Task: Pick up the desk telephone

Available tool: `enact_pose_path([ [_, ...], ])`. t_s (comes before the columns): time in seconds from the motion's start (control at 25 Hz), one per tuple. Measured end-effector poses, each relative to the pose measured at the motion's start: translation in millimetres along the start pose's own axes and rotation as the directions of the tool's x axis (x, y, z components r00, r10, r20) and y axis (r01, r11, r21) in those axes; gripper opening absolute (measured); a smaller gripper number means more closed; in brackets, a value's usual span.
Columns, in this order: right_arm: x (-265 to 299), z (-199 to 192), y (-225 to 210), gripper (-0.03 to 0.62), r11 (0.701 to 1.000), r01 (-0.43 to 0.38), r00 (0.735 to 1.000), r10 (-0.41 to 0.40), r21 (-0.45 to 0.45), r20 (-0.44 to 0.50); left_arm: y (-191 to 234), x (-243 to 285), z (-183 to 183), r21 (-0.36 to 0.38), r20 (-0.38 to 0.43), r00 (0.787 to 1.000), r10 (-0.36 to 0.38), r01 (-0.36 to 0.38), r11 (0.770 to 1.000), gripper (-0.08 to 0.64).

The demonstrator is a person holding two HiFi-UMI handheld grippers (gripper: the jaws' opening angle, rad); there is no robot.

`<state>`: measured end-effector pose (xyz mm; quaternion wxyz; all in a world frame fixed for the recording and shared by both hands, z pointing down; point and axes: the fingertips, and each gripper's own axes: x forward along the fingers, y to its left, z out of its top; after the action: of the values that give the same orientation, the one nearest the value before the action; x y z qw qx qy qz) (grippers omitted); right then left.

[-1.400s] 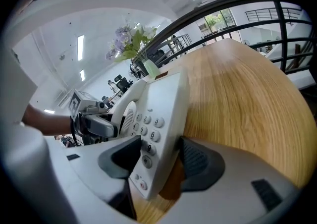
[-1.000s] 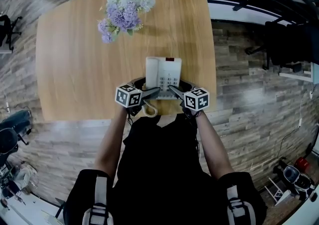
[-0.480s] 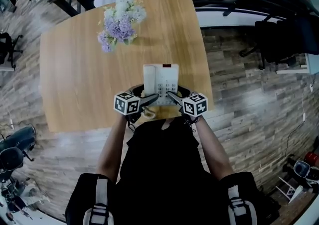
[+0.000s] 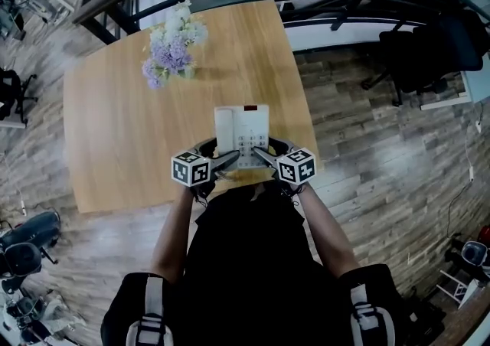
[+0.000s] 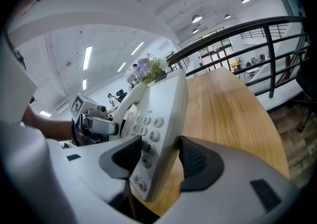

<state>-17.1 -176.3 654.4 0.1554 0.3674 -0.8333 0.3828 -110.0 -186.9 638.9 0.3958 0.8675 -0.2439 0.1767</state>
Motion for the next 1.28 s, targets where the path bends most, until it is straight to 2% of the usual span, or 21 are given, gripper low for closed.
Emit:
enact_pose_path([
  [0.24, -28.3, 6.7, -5.4, 0.248, 1.0, 0.005, 1.0, -0.005, -0.023, 0.018, -27.0, 9.0, 9.3, 0.058, -0.013, 1.0, 0.02, -0.019, 0.998, 0.4],
  [0.44, -48.8, 19.8, -8.8, 0.245, 0.999, -0.016, 0.999, 0.017, -0.033, 0.043, -48.2, 12.6, 23.1, 0.065, 0.02, 0.999, 0.04, -0.041, 0.997, 0.4],
  [0.76, -82.7, 48.3, -3.8, 0.244, 0.989, -0.056, 0.996, 0.065, -0.133, 0.068, -85.0, 8.8, 43.2, 0.075, 0.092, 0.991, 0.1, -0.107, 0.991, 0.4],
  [1.28, -107.0, 57.4, 21.6, 0.239, 0.955, -0.124, 0.985, 0.152, -0.271, 0.086, -119.9, -16.5, 42.1, 0.08, 0.199, 0.955, 0.22, -0.239, 0.968, 0.394],
])
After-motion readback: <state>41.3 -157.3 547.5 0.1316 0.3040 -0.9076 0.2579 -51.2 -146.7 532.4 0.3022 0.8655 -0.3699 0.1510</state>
